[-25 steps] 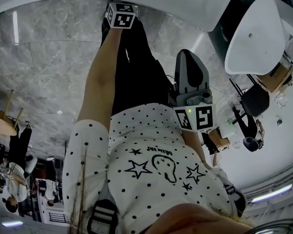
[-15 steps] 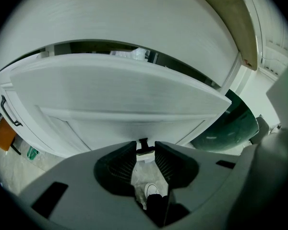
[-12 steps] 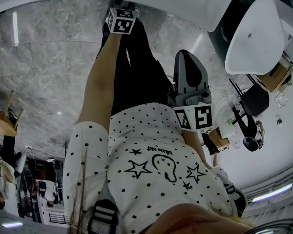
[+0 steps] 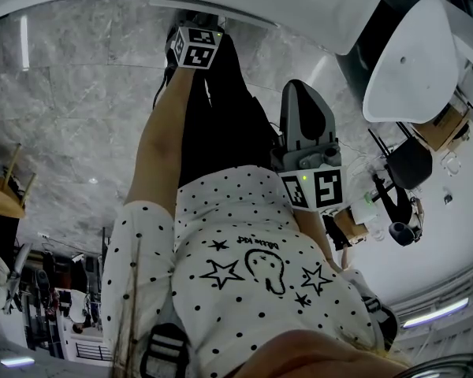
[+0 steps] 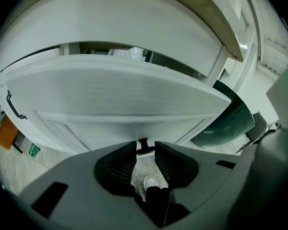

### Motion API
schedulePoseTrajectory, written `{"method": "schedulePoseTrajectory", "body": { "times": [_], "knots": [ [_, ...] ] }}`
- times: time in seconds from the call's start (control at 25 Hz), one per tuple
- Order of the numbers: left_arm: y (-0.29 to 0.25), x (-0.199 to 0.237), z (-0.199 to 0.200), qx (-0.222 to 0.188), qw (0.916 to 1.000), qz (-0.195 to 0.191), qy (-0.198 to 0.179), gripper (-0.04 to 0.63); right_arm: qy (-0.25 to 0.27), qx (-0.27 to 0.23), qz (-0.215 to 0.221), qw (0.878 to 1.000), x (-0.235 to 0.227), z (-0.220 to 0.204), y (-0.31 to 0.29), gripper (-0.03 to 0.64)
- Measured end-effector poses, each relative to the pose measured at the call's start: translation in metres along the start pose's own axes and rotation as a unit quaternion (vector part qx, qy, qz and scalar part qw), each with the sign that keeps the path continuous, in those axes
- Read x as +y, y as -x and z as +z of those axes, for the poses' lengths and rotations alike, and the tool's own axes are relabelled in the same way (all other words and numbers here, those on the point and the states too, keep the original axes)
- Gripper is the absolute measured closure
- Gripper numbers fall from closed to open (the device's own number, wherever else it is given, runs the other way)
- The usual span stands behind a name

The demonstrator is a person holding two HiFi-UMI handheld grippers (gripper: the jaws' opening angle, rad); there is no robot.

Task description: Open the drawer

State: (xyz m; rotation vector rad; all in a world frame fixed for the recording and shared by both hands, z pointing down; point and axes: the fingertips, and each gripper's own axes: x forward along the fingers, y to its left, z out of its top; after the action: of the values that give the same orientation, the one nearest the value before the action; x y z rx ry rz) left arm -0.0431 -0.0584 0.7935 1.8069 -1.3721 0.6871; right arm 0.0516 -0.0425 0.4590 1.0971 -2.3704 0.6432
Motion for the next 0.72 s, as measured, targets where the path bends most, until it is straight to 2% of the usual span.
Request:
{"method": "schedulePoseTrajectory", "body": {
  "times": [0.4, 0.72],
  "knots": [
    [0.017, -0.008, -0.035, 0.009, 0.9999, 0.005, 0.006, 0.474, 0.004, 0.008, 0.007, 1.0, 0.004, -0.006, -0.003, 0.601],
    [0.021, -0.011, -0.039, 0.005, 0.9999, 0.006, 0.01, 0.474, 0.006, 0.015, 0.012, 1.0, 0.009, -0.009, -0.005, 0.601]
  ]
}}
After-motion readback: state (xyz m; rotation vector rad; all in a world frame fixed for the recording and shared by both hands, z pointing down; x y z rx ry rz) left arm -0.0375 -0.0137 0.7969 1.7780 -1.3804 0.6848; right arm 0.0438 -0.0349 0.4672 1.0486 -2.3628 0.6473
